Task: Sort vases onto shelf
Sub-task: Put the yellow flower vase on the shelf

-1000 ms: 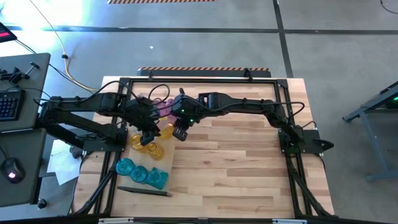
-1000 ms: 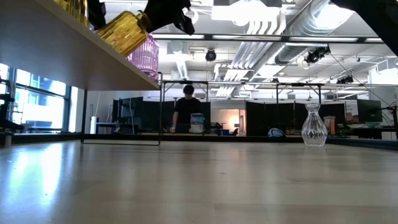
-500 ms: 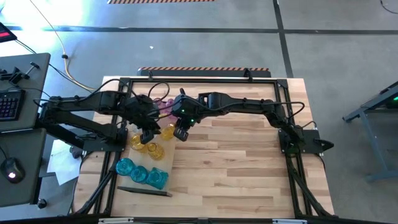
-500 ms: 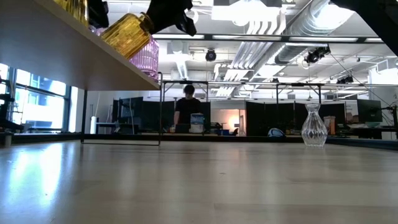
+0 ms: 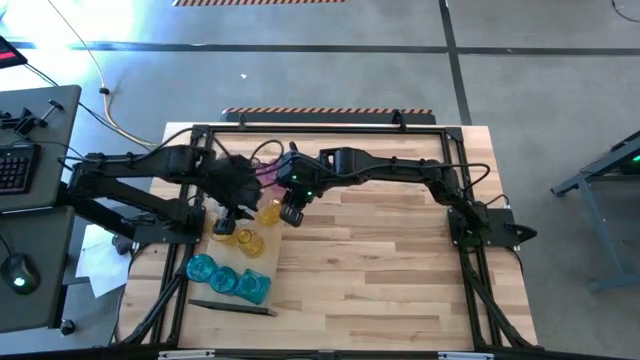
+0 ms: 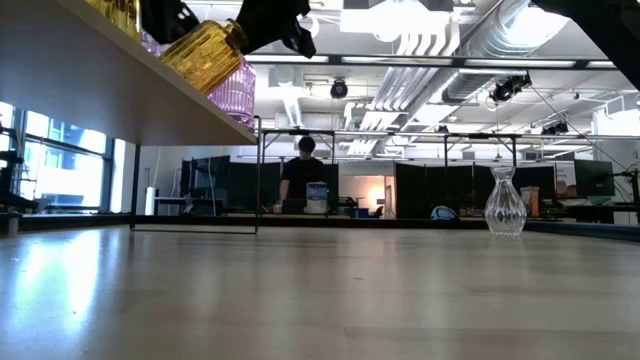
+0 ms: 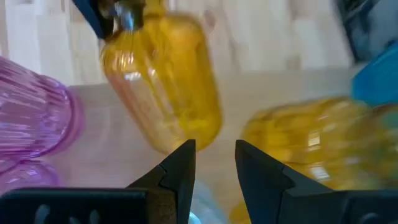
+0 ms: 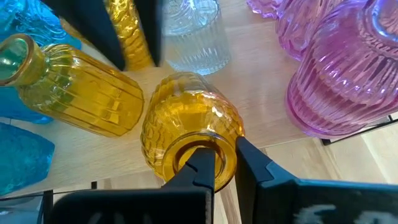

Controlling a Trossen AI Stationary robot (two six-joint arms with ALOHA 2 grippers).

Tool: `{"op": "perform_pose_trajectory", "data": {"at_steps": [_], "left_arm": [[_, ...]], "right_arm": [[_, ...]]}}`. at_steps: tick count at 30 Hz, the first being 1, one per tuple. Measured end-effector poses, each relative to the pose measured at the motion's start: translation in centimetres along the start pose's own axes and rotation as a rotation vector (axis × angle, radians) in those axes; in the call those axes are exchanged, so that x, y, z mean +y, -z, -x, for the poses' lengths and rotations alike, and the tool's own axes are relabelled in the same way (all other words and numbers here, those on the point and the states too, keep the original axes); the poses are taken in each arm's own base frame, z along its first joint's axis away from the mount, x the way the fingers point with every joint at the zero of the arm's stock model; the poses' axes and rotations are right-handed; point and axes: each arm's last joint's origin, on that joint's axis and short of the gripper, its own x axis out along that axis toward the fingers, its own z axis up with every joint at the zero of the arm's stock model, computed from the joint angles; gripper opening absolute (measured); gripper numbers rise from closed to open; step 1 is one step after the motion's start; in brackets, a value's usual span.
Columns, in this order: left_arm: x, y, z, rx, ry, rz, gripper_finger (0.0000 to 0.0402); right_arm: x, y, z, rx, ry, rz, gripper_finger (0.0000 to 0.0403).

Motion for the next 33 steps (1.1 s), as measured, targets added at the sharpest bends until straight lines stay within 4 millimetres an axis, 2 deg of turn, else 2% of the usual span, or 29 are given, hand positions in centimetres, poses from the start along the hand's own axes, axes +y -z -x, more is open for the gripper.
{"op": "perform_pose_trajectory", "data": {"at_steps": [5, 13, 26, 33], "left_arm": [[0.5, -0.6, -1.5, 0.069, -0.023, -0.05, 0.0106], [0.6, -2.4, 0.7, -0.018, -0.095, -0.061, 0.0106], [0.9, -2.9, -1.2, 0.071, -0.023, -0.023, 0.0106], [0.9, -2.6, -1.3, 0.098, -0.013, 0.03, 0.0106]], "right_arm": [[0.0, 0.0, 0.0, 0.005, 0.001, -0.005, 0.0007], [0.0, 0.0, 0.0, 0.0, -0.001, -0.005, 0.0007], [0.0, 0.1, 0.0, 0.012, 0.0, -0.001, 0.0007], [-0.1, 0.0, 0.0, 0.002, 0.009, 0.002, 0.0007]]}}
